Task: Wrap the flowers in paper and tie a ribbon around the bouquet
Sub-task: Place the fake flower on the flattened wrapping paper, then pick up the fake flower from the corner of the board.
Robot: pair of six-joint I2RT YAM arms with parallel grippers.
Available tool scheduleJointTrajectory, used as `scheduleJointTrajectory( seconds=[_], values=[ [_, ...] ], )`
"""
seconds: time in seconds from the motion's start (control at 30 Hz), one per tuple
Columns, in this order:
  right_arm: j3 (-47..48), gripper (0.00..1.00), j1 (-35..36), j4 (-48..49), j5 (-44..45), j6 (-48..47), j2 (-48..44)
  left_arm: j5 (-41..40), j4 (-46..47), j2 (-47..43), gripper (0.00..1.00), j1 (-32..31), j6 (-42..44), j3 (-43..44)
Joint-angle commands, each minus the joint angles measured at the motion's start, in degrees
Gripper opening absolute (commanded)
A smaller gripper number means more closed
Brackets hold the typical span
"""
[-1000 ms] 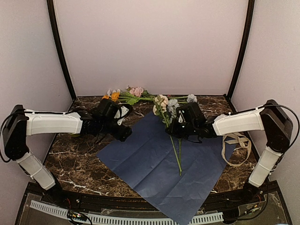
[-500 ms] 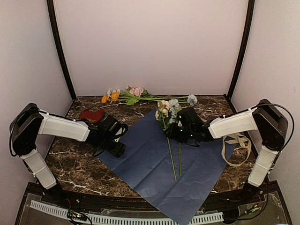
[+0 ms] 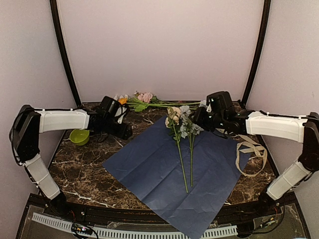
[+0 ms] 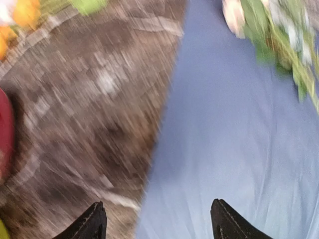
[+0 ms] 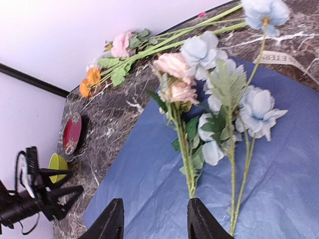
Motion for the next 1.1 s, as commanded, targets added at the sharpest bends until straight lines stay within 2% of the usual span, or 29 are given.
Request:
scheduleJointTrajectory(
  seconds=[0.0,0.2,0.27,0.37,0.6,0.7,1.0,1.03,1.07],
  values=[
    [1.4,0.44,-3.6,-4.2,1.0,-0.6,-0.7,2.4,-0.6,6.9,0.74,5.0,5.4,14.6],
    [1.9,0.44,-7.4,-5.0,1.0,-0.6,0.2,-0.5,-8.6,28.0,0.75,10.0,14.5,45.4],
    [1.9,0.44,-7.8,-5.1,1.0,-0.6,0.3,-4.0,-11.2,34.6,0.75,10.9,18.9,57.2],
    [2.2,0.44,-8.3,-5.6,1.0,-0.6,1.0,-8.2,-11.2,41.7,0.77,11.0,28.5,65.3],
    [5.6,0.44,-9.1,-8.0,1.0,-0.6,5.9,-13.7,-2.0,48.6,0.79,11.1,44.6,65.9],
    [6.5,0.44,-9.1,-8.3,1.0,-0.6,8.1,-18.7,2.8,51.4,0.80,10.5,51.1,65.4],
    [9.0,0.44,-9.2,-9.4,1.0,-0.6,11.1,-23.0,16.2,58.6,0.80,10.8,59.9,64.7],
    [9.4,0.44,-9.1,-9.9,-2.1,-0.6,11.5,-22.7,18.0,59.3,0.79,10.9,60.7,64.6],
    [9.7,0.54,-9.1,-10.2,-9.5,-0.6,11.9,-22.4,20.0,60.0,0.77,10.9,61.7,64.5]
  ],
)
